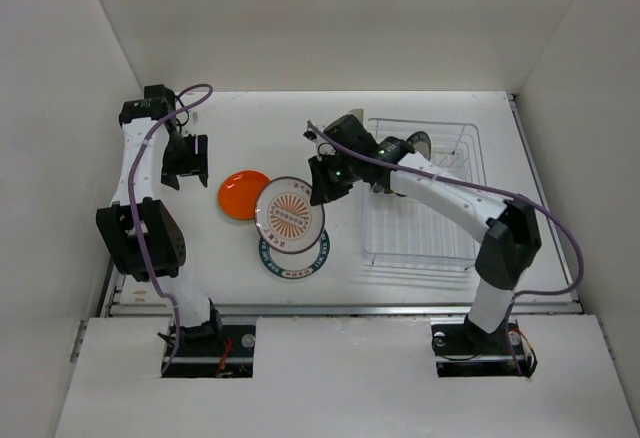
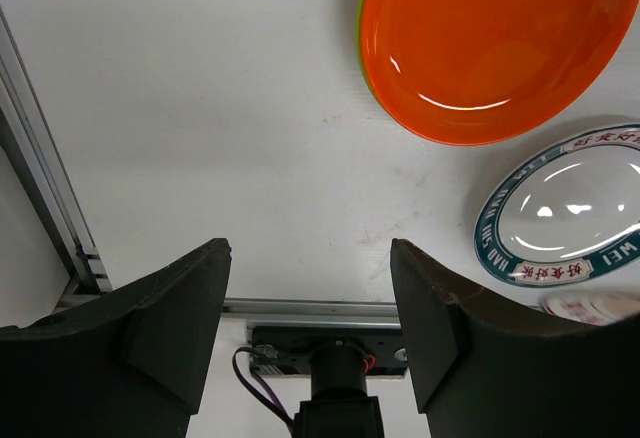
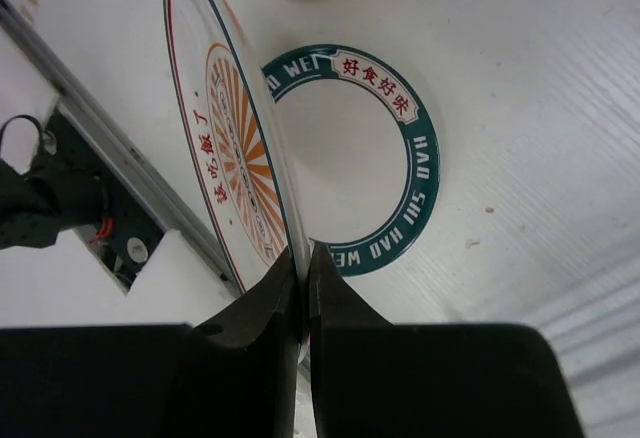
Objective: Unload the plates from the dish rack
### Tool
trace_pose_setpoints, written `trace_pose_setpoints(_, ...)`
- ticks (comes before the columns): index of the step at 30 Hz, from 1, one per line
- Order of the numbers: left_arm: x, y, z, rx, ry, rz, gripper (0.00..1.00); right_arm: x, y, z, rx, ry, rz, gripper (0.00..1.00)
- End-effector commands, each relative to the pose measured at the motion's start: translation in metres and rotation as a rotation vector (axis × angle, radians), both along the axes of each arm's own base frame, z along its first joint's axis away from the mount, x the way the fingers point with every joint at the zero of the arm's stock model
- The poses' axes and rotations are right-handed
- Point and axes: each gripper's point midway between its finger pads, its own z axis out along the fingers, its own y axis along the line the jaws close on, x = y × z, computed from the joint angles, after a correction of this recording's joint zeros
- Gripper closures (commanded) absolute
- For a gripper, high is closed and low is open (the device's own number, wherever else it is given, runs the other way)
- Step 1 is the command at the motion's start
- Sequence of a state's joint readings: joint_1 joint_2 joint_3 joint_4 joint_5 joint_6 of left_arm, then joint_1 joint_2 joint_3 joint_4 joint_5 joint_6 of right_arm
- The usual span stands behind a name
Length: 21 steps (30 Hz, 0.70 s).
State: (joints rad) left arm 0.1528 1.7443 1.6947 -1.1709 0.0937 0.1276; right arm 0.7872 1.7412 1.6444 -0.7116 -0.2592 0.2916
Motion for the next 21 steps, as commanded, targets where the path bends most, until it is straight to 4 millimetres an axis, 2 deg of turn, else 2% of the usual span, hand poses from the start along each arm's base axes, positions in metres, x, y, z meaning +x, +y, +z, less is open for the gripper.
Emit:
trace_pose_setpoints(1,-0.01,0.003,0.023,0.016,-0.051,0.017,0.38,0.004,0.029,0.007,0.126,0.004,0.103,1.0)
trace_pose_setpoints(3,-0.01,0.003,0.023,0.016,-0.051,0.017,0.38,0.007,0.031,-0.018,0.094,0.041,0.1,1.0)
trace_pose_setpoints(5,-0.011,0.002,0.02,0.014,-0.042,0.017,0.38,0.005,0.034,-0.029,0.085,0.067,0.121,1.0)
trace_pose_setpoints(6,-0.011,0.002,0.02,0.014,-0.042,0.017,0.38,0.003,0.034,-0.042,0.069,0.096,0.126,1.0)
trace_pose_setpoints(7,-0.011,0.002,0.02,0.014,-0.042,0.017,0.38,0.003,0.034,-0.042,0.069,0.096,0.126,1.0)
trace_pose_setpoints(10,-0.013,0.004,0.018,0.022,-0.031,0.019,0.38,-0.003,0.031,-0.069,0.036,0.147,0.129,0.98)
trace_pose_setpoints(13,-0.013,0.004,0.018,0.022,-0.031,0.019,0.38,-0.006,0.025,-0.091,-0.01,0.178,0.124,0.83)
trace_pose_setpoints(14,-0.013,0.004,0.018,0.022,-0.031,0.019,0.38,-0.008,0.022,-0.096,-0.026,0.197,0.123,0.73)
trace_pose_setpoints(15,-0.013,0.004,0.018,0.022,-0.031,0.019,0.38,-0.007,0.019,-0.098,-0.043,0.196,0.112,0.48)
trace_pose_setpoints(16,-0.012,0.004,0.02,0.023,-0.041,0.019,0.38,-0.008,0.017,-0.102,-0.075,0.185,0.097,0.39)
trace_pose_setpoints(18,-0.012,0.004,0.02,0.023,-0.041,0.019,0.38,-0.006,0.007,-0.108,-0.126,0.179,0.075,0.24)
trace_pose_setpoints(20,-0.01,0.004,0.023,0.024,-0.05,0.019,0.38,-0.003,0.0,-0.11,-0.174,0.149,0.044,0.2)
trace_pose_setpoints(21,-0.01,0.004,0.023,0.024,-0.05,0.019,0.38,0.001,0.0,-0.102,-0.169,0.122,0.031,0.19)
